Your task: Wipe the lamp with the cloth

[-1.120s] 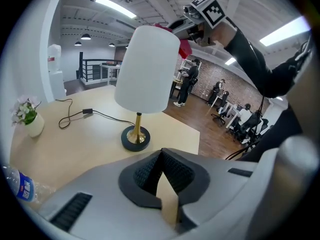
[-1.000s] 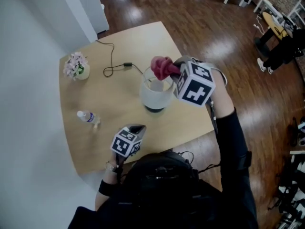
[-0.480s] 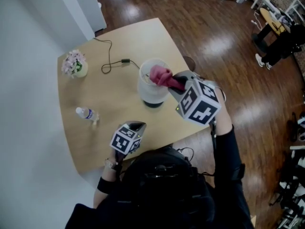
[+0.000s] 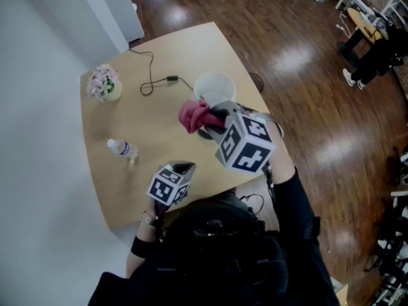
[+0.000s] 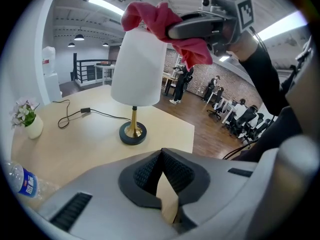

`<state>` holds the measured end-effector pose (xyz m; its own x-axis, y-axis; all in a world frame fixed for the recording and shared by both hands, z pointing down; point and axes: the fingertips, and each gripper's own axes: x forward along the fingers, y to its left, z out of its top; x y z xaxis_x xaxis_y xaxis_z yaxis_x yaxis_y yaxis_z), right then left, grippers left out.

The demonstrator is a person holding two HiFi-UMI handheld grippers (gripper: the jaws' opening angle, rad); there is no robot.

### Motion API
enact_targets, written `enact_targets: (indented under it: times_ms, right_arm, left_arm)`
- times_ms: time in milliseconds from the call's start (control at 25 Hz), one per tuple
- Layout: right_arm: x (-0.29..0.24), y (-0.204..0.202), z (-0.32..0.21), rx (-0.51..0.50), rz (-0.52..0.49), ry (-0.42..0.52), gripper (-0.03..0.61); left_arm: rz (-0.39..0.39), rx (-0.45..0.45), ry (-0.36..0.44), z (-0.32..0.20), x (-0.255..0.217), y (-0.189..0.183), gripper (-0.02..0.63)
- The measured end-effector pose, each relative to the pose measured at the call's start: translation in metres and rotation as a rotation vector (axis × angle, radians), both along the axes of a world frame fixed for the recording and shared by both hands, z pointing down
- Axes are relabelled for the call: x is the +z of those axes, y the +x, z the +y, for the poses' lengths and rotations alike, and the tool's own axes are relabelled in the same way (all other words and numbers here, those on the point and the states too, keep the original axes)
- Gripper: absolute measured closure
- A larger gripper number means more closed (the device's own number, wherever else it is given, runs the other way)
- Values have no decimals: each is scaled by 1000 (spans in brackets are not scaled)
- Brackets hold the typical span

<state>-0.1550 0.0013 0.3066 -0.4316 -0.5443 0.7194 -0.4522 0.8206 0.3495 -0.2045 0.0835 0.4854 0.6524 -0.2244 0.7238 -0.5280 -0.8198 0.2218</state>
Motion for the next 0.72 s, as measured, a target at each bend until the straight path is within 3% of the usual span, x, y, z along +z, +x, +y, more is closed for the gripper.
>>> enact_targets:
  times_ms: [120,360,560,720]
  right_arm:
    - [4,-23,6,-25,-25,-8,474]
    - [12,-43,23,17,-157,-21,474]
    - [46,-40,44,93,-240,-80,474]
    - [98,-23,59,172,-251,-162,474]
  left_arm:
    - [3,-11,9,0,-2,-11,618]
    - [0,-24,3,1,4,-32,618]
    - [-1,0,-1,3,5,-34,618]
    - [-7,17,-13,5,14,-34,618]
